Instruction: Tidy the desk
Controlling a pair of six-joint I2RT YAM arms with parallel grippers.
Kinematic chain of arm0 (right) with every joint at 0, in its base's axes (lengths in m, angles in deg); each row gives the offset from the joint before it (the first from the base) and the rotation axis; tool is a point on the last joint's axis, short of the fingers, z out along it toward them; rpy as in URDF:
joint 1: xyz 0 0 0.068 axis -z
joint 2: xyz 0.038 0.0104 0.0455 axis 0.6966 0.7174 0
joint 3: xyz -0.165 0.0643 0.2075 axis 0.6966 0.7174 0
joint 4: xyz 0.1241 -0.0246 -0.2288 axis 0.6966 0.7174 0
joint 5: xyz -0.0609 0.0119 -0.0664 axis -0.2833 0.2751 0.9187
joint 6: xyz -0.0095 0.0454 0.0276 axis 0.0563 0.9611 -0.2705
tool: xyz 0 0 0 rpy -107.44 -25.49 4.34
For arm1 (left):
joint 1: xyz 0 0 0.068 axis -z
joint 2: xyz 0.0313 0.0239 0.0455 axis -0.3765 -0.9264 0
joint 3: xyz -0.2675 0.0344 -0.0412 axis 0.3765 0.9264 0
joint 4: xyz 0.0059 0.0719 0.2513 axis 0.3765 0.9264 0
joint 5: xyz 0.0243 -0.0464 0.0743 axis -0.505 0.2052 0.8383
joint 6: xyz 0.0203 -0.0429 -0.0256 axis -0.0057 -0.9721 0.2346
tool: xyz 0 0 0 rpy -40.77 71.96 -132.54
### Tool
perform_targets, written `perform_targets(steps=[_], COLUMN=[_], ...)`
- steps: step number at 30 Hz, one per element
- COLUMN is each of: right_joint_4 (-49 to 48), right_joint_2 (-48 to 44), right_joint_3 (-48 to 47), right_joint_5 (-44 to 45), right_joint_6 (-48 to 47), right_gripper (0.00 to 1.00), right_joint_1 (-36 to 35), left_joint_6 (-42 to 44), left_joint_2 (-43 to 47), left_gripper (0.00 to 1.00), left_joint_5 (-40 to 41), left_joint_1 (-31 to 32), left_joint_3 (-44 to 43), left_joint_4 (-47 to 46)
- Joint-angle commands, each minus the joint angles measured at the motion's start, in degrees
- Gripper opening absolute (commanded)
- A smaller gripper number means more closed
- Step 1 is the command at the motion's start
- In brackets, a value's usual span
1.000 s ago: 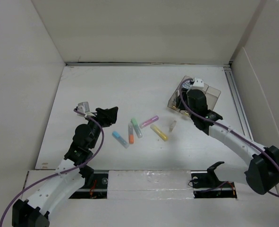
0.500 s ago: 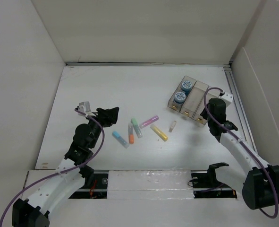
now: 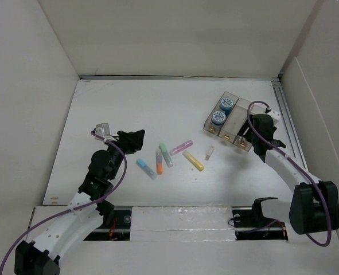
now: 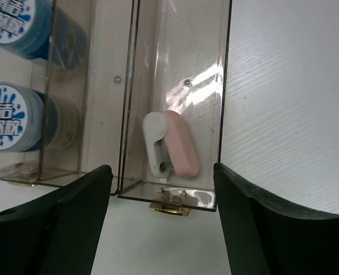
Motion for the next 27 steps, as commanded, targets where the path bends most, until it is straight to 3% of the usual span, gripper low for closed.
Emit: perform_targets(steps=[1,5,8,9,11,12,14,15,18,21,23,24,27], right_joint_4=[-2.3,-0.9,2.4,5.1,6.7,6.8,5.5,4.1,3.0,1.5,-1.0,-2.0,-4.6], right_joint_2=[-5.1,-12.2,-12.8,-11.7,-10.3,-8.4,-5.9,-4.4,2.4,8.2,11.4,12.4,16.7], right_joint_3=[-1.1,0.7,1.4,1.6,2.3,2.7,3.8,3.8,1.1,-2.4,-3.2,-3.2,-3.7], right_joint_5=[-1.0,-2.7,-5.2,-5.0,-4.0,-3.7,-3.2,-3.0,-3.2,-2.2,-1.2,-1.7,-0.4], right_joint_6=[-0.6,-2.4,-2.3,-1.7,1.6,2.7,5.1,5.4,5.6,4.7,4.8,4.8,5.2], right_gripper=[0.77,0.71,0.4,0.21,0.07,0.05,0.18,0.41,0.79,0.89,0.89,0.88,0.72], right_joint_1=[0.4,-3.4,-9.5,-14.0,-18.8,-21.0,-26.7,-27.9,-30.8,-31.9,-31.9,-30.9,-28.8], left_joint_6=[0.6,0.6,0.7,0.7,0.6,0.6,0.5,0.6,0.5,0.6,0.6,0.6,0.6], left_joint_2=[0.6,0.1,0.0,-0.1,-0.1,0.0,0.1,0.3,-0.3,-0.1,0.1,0.4,1.4], left_gripper=[0.58,0.58,0.58,0.58,0.58,0.58,0.58,0.58,0.58,0.58,0.58,0.58,0.58], left_joint_5=[-0.5,-0.1,-0.8,-0.8,-0.6,-0.6,-0.8,-1.0,-0.6,-1.4,-1.1,-0.9,-1.1], left_joint_1=[0.2,0.2,0.2,0.2,0.2,0.2,0.2,0.2,0.2,0.2,0.2,0.2,0.2], left_joint_3=[-2.3,-2.1,-2.5,-2.4,-2.4,-2.5,-2.5,-2.3,-2.2,-2.6,-2.4,-2.5,-2.3], left_joint_4=[-2.7,-3.0,-2.7,-3.1,-3.0,-2.7,-2.7,-3.0,-3.2,-2.6,-2.8,-2.5,-2.7])
